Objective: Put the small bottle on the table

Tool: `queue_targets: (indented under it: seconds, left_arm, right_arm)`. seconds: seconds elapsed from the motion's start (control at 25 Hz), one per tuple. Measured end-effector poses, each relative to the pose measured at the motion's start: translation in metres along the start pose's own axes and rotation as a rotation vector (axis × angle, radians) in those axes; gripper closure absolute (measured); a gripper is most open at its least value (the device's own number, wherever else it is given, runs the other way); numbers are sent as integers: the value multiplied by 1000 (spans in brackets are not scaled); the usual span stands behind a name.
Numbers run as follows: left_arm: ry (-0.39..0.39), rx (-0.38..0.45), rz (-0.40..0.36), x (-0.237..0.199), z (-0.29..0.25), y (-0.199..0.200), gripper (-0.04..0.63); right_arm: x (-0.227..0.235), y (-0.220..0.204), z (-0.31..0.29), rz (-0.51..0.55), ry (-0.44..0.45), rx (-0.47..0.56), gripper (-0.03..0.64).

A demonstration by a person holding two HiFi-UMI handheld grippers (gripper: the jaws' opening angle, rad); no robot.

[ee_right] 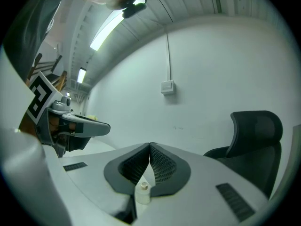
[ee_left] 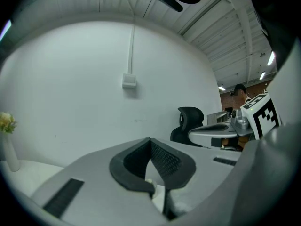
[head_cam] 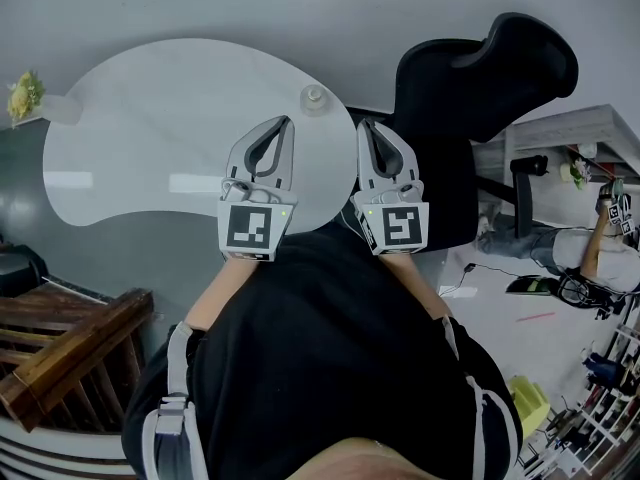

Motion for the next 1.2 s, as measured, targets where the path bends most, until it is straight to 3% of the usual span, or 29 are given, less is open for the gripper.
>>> queue_targets:
  seconds: [1.2]
  left_arm:
    - [-19, -5, -1, -1, 0, -7, 588]
  right_arm:
    - [-9, 4, -5, 41, 17, -4, 595]
Point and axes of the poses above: the fingertips, and each gripper's own axes: z backward along the fingers, x to its right, y out of its top, the point moved 3 cm from there along z, backward along the fingers, and after that the axes turned 2 degrees about -z, right-handed, at the moved point
